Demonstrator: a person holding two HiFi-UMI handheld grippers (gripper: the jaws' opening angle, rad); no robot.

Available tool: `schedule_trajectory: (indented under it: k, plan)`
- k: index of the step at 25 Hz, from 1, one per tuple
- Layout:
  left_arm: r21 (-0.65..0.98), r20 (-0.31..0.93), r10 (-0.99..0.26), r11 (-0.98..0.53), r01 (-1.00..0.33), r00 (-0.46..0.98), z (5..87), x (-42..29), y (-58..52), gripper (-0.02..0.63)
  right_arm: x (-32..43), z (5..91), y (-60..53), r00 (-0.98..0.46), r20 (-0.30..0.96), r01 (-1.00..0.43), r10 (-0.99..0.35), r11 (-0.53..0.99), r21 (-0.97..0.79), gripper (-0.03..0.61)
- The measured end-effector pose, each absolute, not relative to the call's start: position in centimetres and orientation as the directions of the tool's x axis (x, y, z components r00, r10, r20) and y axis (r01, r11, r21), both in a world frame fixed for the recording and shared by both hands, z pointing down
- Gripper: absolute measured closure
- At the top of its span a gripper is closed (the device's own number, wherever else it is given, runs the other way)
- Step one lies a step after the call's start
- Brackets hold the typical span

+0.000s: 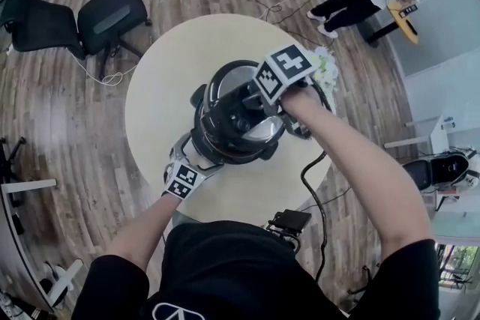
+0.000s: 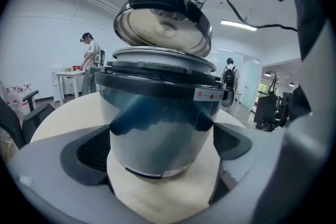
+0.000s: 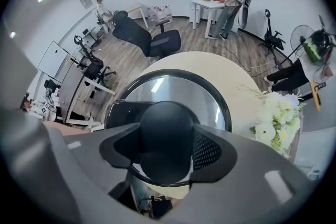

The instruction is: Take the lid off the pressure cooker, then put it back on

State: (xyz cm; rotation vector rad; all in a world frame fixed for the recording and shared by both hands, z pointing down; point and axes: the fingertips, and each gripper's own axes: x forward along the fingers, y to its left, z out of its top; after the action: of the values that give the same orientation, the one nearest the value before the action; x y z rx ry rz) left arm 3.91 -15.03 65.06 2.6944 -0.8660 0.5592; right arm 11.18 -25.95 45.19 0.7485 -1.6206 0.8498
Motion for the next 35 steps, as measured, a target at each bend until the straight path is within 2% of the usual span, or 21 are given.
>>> schedule_trajectory:
  k: [9, 17, 24, 35]
  plan:
    - [0.126, 0.418, -0.506, -0.79, -0.6, 0.755, 66.0, 3.6, -15.2, 0.023, 8.8, 50.2, -26.7, -0.103, 0.995, -0.846, -0.016, 0.527, -0.079, 0.294]
    - [0.127, 0.408, -0.509, -0.79, -0.599, 0.758, 65.9, 3.5, -15.2, 0.023, 8.0, 51.5, -25.4, -0.088, 0.996, -0.872, 0.004, 0.483, -0.079, 0.293]
    - [0.127, 0.416, -0.506, -0.79, -0.6, 0.756, 65.6, 3.2, -15.3, 0.023, 7.6, 51.3, -25.6, -0.095, 0.993, -0.89, -0.071, 0.453, -0.053, 0.293]
    - [0.125, 0.405, -0.511, -0.791, -0.599, 0.758, 65.3, 3.2, -15.3, 0.023, 8.3, 52.5, -24.3, -0.066, 0.997, -0.892, -0.049, 0.45, -0.037, 0.293]
